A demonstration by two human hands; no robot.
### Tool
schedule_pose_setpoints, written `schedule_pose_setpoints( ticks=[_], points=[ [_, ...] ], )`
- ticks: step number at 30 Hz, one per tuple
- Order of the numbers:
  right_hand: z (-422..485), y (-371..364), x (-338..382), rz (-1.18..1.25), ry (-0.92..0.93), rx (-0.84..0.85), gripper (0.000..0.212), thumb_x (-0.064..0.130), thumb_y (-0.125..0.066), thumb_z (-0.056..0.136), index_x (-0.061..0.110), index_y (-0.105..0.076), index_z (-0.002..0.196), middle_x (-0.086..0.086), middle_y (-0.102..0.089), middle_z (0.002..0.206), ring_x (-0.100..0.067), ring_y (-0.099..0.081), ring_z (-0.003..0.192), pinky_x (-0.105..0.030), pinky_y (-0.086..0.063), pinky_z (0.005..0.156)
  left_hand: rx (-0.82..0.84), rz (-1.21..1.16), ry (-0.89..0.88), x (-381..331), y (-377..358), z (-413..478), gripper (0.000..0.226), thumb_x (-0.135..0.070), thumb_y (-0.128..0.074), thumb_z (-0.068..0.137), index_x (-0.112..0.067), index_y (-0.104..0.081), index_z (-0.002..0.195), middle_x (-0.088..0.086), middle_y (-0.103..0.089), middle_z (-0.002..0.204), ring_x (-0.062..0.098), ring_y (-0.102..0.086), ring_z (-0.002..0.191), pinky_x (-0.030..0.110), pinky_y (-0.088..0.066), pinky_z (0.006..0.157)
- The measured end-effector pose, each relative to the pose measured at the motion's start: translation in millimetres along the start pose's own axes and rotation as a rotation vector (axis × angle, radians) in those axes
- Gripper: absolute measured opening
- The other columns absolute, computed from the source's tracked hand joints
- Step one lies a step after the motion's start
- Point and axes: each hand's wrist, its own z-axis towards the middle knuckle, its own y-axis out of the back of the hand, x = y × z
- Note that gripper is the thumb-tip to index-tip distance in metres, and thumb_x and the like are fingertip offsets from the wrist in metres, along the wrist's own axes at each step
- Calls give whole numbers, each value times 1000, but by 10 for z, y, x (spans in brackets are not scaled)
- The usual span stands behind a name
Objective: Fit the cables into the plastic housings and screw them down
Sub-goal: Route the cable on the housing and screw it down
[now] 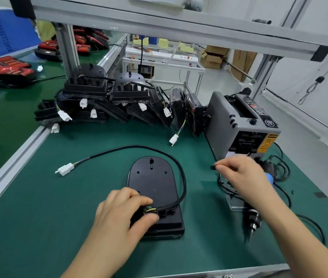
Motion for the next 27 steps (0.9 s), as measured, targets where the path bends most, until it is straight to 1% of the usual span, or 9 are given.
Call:
schedule_pose_setpoints(
  ticks=[2, 4, 6, 10, 17, 20, 23, 25, 27],
  points=[
    [-169, -106, 334, 385, -44, 113, 14, 15, -68, 85, 26, -73, 78, 14, -69, 82, 8, -58, 75, -5, -38, 67, -62, -43, -17, -53, 36, 98, 38, -62, -42, 83, -41, -64, 106, -30, -51, 98, -7, -37, 109, 24, -29, 93],
    [-306, -239, 577, 587, -68, 224, 16, 12, -68, 84, 25, -74, 77, 12, -73, 81, 9, -60, 75, -4, -40, 71, -167, -99, -46, -151, 36, 207, 15, -33, -62, 88, -32, -70, 100, -26, -59, 93, -2, -45, 101, 21, -36, 89],
    [-399, -349, 730, 715, -86, 308, 14, 10, -66, 85, 19, -75, 80, 9, -74, 81, 5, -62, 77, -6, -43, 72, -206, -133, -69, -236, 7, 290, 19, -15, -69, 84, -28, -71, 98, -24, -62, 89, 0, -50, 95, 14, -38, 84],
    [-428, -411, 816, 824, -127, 351, 12, 11, -65, 86, 16, -75, 81, 6, -74, 82, 3, -64, 78, -7, -44, 71, -226, -207, -58, -252, -22, 354, 20, -11, -72, 80, -27, -71, 92, -24, -63, 86, 3, -58, 90, 21, -45, 79],
    [-428, -404, 795, 729, -112, 318, 9, 11, -67, 84, 17, -73, 83, 11, -71, 76, 2, -60, 73, -8, -44, 68, -206, -382, 21, -221, -35, 355, 20, -12, -73, 79, -31, -69, 81, -20, -67, 83, 1, -63, 81, 8, -44, 68],
    [-461, -406, 769, 466, 87, 175, 12, 14, -73, 80, 26, -71, 81, 19, -64, 73, 0, -53, 77, -9, -38, 71, -156, -428, 67, -203, -21, 375, 21, -11, -72, 80, -32, -68, 79, -19, -68, 81, -1, -63, 78, 8, -45, 67],
    [-481, -424, 760, 157, 322, 16, 4, 22, -74, 80, 22, -73, 84, 14, -61, 81, -10, -50, 87, -19, -38, 79, -132, -468, 105, -196, -16, 389, 22, -11, -72, 80, -33, -68, 78, -19, -69, 80, -2, -64, 76, 7, -45, 66],
    [-486, -449, 753, 93, 386, -36, 6, 24, -71, 80, 19, -72, 83, 9, -62, 81, -14, -51, 84, -23, -40, 77, -137, -529, 142, -199, -20, 391, 20, -12, -72, 80, -32, -70, 77, -19, -70, 78, -4, -64, 73, 7, -45, 65],
    [-495, -471, 749, 167, 342, -35, 2, 22, -70, 81, 21, -71, 81, 11, -61, 80, -12, -52, 84, -23, -41, 77, -155, -580, 174, -208, -28, 385, 16, -14, -73, 79, -30, -71, 75, -18, -71, 75, -4, -64, 70, 6, -43, 62]
  ],
)
